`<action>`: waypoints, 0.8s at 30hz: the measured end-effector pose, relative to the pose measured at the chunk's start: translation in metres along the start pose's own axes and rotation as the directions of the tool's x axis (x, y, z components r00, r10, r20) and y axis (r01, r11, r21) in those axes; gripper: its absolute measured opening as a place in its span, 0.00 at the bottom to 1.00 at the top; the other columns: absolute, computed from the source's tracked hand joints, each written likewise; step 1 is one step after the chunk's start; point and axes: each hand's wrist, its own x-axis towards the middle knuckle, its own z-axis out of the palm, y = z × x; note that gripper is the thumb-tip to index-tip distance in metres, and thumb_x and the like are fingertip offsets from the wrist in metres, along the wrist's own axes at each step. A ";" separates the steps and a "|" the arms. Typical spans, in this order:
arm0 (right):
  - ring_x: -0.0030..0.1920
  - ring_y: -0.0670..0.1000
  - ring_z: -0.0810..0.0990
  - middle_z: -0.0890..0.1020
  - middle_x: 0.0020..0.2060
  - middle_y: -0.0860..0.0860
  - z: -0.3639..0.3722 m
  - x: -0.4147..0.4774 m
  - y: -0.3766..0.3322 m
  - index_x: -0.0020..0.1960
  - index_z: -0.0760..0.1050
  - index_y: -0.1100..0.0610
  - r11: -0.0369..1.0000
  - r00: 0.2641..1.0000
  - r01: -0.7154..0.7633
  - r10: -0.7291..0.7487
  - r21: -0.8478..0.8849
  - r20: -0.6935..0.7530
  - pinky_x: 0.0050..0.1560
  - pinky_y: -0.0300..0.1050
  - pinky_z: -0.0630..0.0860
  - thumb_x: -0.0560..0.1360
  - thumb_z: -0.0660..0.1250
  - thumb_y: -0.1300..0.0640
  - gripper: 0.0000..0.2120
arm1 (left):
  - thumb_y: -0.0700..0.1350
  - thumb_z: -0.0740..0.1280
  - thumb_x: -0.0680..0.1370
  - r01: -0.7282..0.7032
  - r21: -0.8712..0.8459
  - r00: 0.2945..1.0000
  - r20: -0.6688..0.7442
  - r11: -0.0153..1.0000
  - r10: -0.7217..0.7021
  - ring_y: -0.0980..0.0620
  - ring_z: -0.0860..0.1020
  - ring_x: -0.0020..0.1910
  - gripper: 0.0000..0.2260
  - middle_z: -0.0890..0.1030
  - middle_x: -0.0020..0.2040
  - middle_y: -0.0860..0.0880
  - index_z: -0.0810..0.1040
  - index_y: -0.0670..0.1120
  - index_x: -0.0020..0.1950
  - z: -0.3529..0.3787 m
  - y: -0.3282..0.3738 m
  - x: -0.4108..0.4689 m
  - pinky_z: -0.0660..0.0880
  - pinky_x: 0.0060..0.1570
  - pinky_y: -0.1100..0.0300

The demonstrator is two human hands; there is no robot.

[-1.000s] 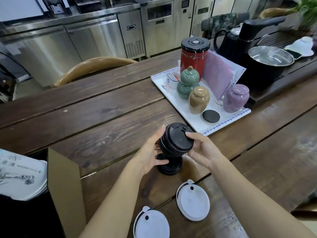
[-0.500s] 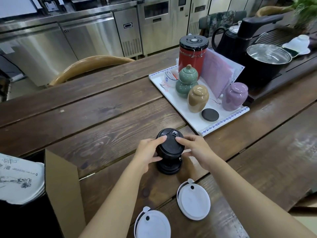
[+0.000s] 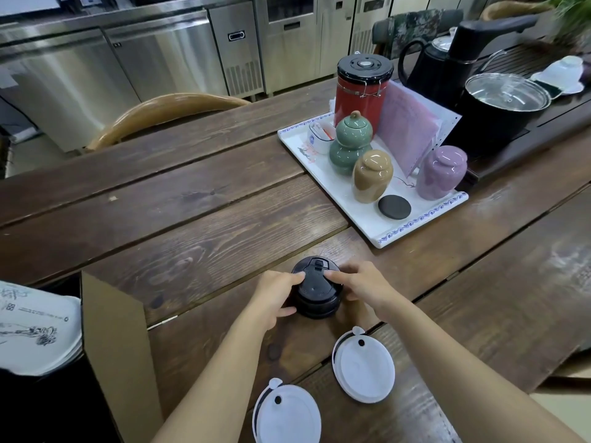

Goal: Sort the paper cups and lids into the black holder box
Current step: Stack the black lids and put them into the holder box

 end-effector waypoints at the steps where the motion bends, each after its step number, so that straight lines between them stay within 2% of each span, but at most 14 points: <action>1: 0.46 0.51 0.79 0.82 0.46 0.53 0.001 0.000 0.001 0.53 0.78 0.59 1.000 1.000 -0.006 0.006 -0.011 0.003 0.49 0.47 0.75 0.73 0.70 0.50 0.15 | 0.43 0.69 0.75 0.008 0.006 1.000 -0.001 1.000 -0.008 0.45 0.72 0.64 0.17 0.75 0.65 0.44 0.74 0.42 0.63 0.000 -0.001 0.000 0.78 0.47 0.49; 5: 0.46 0.48 0.77 0.81 0.44 0.50 0.000 -0.001 0.004 0.53 0.77 0.57 0.998 0.997 -0.055 0.056 -0.034 0.043 0.53 0.47 0.75 0.74 0.68 0.48 0.14 | 0.45 0.70 0.74 0.017 0.005 1.000 0.017 1.000 -0.017 0.45 0.70 0.66 0.21 0.73 0.67 0.44 0.73 0.41 0.64 0.002 -0.005 0.000 0.78 0.50 0.47; 7: 0.44 0.44 0.77 0.81 0.43 0.47 0.000 -0.003 0.004 0.52 0.78 0.55 0.997 0.995 -0.069 0.071 -0.031 0.076 0.46 0.40 0.74 0.74 0.67 0.48 0.12 | 0.44 0.71 0.73 0.022 -0.019 0.999 0.032 1.000 -0.021 0.45 0.69 0.67 0.21 0.73 0.68 0.43 0.74 0.40 0.64 0.003 -0.007 -0.001 0.78 0.51 0.46; 9: 0.46 0.46 0.80 0.84 0.45 0.49 0.001 -0.003 0.005 0.52 0.80 0.56 0.997 0.993 -0.075 0.076 -0.016 0.091 0.42 0.35 0.72 0.73 0.69 0.50 0.12 | 0.42 0.71 0.74 0.035 -0.053 0.998 0.051 0.998 -0.032 0.46 0.71 0.64 0.19 0.74 0.66 0.43 0.75 0.39 0.63 0.004 -0.008 -0.004 0.78 0.51 0.46; 11: 0.50 0.50 0.82 0.85 0.48 0.53 0.003 -0.005 0.006 0.53 0.80 0.58 0.997 0.993 -0.075 0.073 0.016 0.097 0.43 0.35 0.74 0.72 0.71 0.53 0.13 | 0.39 0.71 0.73 0.048 -0.077 0.997 0.060 0.996 -0.044 0.48 0.72 0.57 0.18 0.75 0.64 0.42 0.75 0.38 0.62 0.005 -0.009 -0.005 0.78 0.51 0.47; 14: 0.50 0.51 0.81 0.83 0.48 0.53 0.005 -0.007 0.007 0.51 0.78 0.57 0.996 0.993 -0.072 0.067 0.046 0.098 0.43 0.36 0.74 0.71 0.72 0.56 0.10 | 0.37 0.71 0.72 0.075 -0.122 0.996 0.062 0.990 -0.068 0.48 0.72 0.56 0.18 0.76 0.62 0.43 0.75 0.39 0.61 0.003 -0.010 -0.007 0.77 0.53 0.44; 16: 0.48 0.49 0.80 0.81 0.48 0.53 0.007 -0.009 0.007 0.51 0.74 0.57 0.996 0.993 -0.071 0.066 0.052 0.095 0.44 0.39 0.75 0.69 0.73 0.56 0.14 | 0.36 0.71 0.72 0.085 -0.152 0.995 0.067 0.985 -0.076 0.49 0.71 0.56 0.18 0.75 0.59 0.45 0.75 0.40 0.61 0.003 -0.010 -0.010 0.76 0.56 0.42; 19: 0.54 0.54 0.80 0.78 0.53 0.55 0.010 -0.010 0.007 0.55 0.70 0.58 0.992 0.991 -0.082 0.071 0.095 0.111 0.56 0.54 0.79 0.67 0.75 0.56 0.21 | 0.37 0.73 0.70 0.079 -0.185 0.995 0.068 0.980 -0.067 0.49 0.70 0.54 0.17 0.75 0.51 0.48 0.75 0.43 0.57 0.002 -0.012 -0.017 0.75 0.58 0.43; 21: 0.55 0.55 0.80 0.78 0.54 0.55 0.013 -0.014 0.003 0.55 0.69 0.58 0.990 0.990 -0.069 0.053 0.121 0.132 0.56 0.57 0.79 0.68 0.75 0.56 0.21 | 0.39 0.74 0.69 0.071 -0.199 0.996 0.060 0.977 -0.060 0.48 0.72 0.57 0.18 0.76 0.52 0.48 0.75 0.44 0.57 -0.003 -0.012 -0.024 0.76 0.55 0.46; 24: 0.52 0.52 0.80 0.78 0.51 0.53 0.020 -0.019 -0.009 0.56 0.70 0.58 0.992 0.988 -0.018 -0.001 0.122 0.155 0.52 0.52 0.81 0.69 0.74 0.58 0.20 | 0.42 0.74 0.69 0.052 -0.240 0.998 0.049 0.969 -0.041 0.45 0.74 0.60 0.19 0.77 0.58 0.45 0.76 0.44 0.58 -0.015 -0.011 -0.035 0.77 0.46 0.51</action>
